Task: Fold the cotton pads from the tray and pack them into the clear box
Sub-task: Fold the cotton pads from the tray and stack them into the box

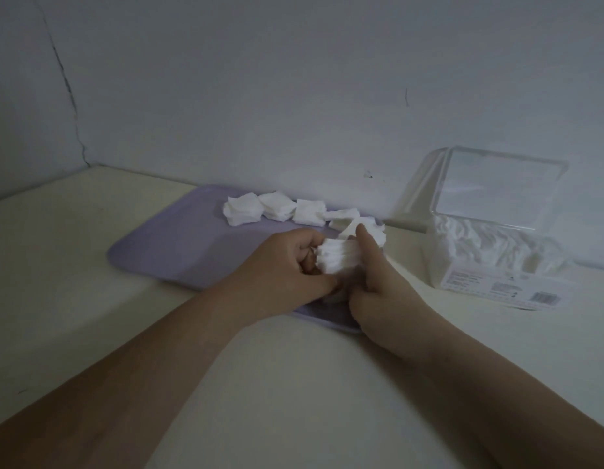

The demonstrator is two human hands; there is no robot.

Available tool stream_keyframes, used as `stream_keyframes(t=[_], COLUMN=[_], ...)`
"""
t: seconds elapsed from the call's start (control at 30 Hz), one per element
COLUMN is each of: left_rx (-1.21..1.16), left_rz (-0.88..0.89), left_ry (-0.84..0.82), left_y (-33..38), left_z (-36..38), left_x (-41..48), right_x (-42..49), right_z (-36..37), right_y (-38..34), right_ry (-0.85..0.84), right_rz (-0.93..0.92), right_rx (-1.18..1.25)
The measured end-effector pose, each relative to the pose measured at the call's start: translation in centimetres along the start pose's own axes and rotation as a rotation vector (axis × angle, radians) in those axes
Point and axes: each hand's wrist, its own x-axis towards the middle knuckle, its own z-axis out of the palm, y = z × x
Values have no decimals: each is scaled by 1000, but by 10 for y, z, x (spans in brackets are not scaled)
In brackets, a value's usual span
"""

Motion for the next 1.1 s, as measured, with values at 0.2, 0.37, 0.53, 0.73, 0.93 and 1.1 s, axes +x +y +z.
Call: stream_keyframes(t=[0.2,0.37,0.53,0.73,0.93,1.1], left_rx=[-59,-90,-291,-148,485,612], left_rz=[84,147,102,59,220,331], left_ry=[134,153,86,41,-61,-141], left_y=[9,30,70,106,86,81], left_z=[-4,-7,32,88,126,135], left_x=[-2,4,29,75,93,95], right_x=[4,8,8,-5,-13,-1], right_z=[-13,-45,-102,-190,-220,-214], right_y=[-14,-29,-33,-12,22,28], right_ry=[229,152,148,367,362,353], right_rz=[-27,-5,28,156,442,513], right_rx=[294,445,447,247,-241,-415])
